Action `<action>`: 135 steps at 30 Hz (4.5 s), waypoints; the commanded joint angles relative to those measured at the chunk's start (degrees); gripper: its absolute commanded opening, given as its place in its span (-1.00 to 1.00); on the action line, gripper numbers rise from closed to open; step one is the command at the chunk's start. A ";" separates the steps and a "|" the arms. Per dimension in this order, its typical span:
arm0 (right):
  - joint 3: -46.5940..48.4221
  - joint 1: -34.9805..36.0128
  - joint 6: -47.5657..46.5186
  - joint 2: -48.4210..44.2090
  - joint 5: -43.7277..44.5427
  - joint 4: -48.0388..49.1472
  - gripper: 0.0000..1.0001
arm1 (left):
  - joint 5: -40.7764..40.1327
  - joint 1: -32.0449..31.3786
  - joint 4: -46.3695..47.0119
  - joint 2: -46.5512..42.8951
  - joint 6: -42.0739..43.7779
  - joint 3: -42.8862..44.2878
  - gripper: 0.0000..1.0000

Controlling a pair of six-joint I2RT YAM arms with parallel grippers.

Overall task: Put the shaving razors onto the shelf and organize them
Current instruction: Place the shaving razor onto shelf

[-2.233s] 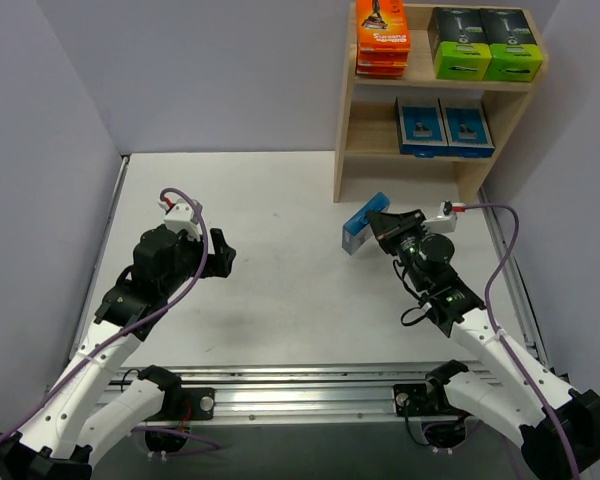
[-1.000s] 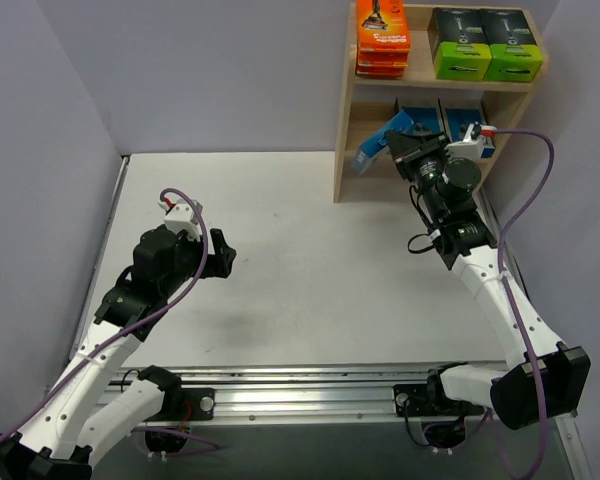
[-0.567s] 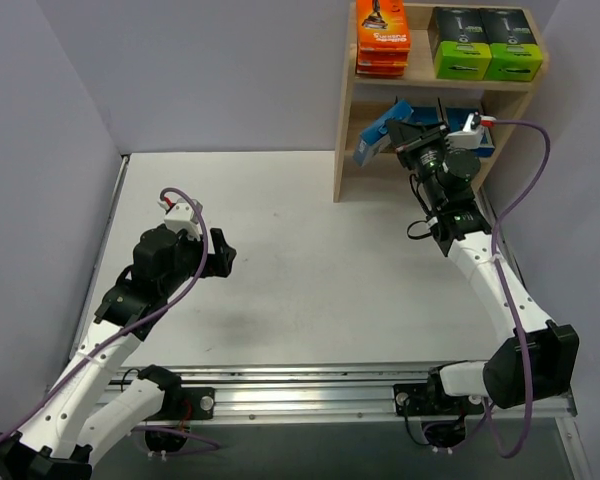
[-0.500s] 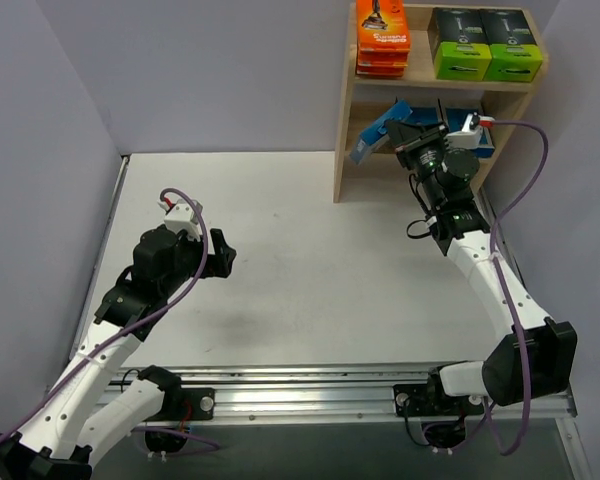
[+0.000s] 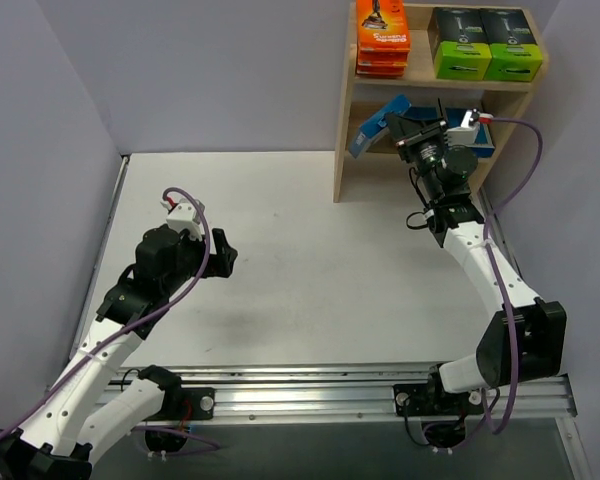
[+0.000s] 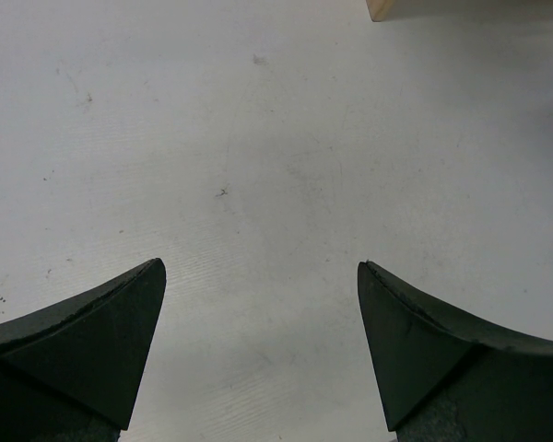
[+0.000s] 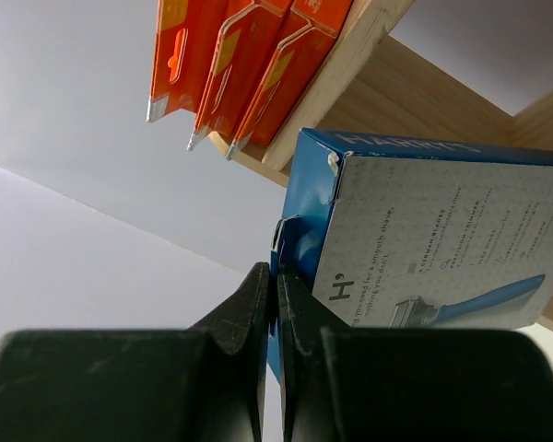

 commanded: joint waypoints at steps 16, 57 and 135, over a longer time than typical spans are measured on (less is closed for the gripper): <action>-2.65 -4.09 6.74 1.85 -4.05 16.93 -1.00 | 0.61 -0.36 1.24 -0.24 -0.03 0.49 0.88; -17.24 -6.91 16.23 0.09 -6.95 22.65 -1.00 | 1.58 -0.45 1.59 -0.33 -0.30 0.31 0.88; 0.60 -6.56 27.13 14.94 -6.77 36.09 -1.00 | 0.96 -1.42 1.33 -0.94 0.06 0.49 0.88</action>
